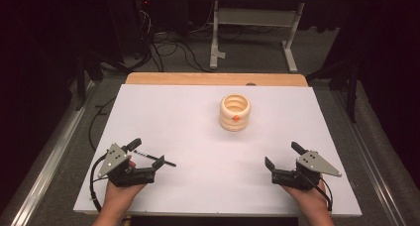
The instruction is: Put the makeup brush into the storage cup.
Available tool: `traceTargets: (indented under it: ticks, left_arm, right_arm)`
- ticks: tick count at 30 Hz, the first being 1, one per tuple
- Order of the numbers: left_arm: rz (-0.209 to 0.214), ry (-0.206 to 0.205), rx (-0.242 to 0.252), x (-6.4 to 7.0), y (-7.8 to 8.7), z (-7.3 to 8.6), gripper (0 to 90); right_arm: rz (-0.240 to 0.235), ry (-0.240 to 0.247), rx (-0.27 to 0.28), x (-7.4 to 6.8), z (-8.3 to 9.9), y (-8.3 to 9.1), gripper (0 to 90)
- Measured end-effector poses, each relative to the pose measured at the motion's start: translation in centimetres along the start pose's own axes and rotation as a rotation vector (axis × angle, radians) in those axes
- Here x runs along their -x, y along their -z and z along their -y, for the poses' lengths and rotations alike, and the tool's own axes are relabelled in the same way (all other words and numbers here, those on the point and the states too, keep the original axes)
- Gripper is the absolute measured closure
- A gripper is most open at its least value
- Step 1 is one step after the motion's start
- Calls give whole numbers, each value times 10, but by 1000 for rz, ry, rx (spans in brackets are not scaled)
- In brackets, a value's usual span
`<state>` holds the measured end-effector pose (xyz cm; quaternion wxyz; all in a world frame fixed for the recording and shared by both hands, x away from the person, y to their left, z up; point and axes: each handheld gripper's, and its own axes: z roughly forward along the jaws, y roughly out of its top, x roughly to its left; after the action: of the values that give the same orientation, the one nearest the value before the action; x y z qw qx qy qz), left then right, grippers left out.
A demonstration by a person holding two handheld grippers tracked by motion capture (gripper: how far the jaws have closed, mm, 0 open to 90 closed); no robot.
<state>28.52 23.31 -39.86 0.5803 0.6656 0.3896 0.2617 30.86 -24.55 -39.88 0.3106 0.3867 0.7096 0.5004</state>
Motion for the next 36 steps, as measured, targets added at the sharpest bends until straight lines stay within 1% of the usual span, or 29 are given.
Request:
traceTargets:
  ticks: [5,8,13,17,20,23,36]
  left_arm:
    - [0,-2,1,0,0,0,6]
    - [7,-15,2,0,-1,1,13]
    - [8,-12,0,1,-1,1,16]
    - [-4,-8,-20,-1,-1,1,21]
    - [-11,7,-29,-3,-2,2,24]
    - [-15,10,-43,-4,-2,2,27]
    - [-23,2,-99,-5,-5,5,29]
  right_arm:
    - [1,7,3,0,0,0,11]
    - [3,7,5,0,0,0,11]
    - [6,9,8,0,-1,1,11]
    - [1,3,5,-1,-1,0,11]
    - [4,8,7,-1,-1,0,11]
    - [2,9,7,-1,-1,0,11]
    - [2,14,6,-1,-1,0,11]
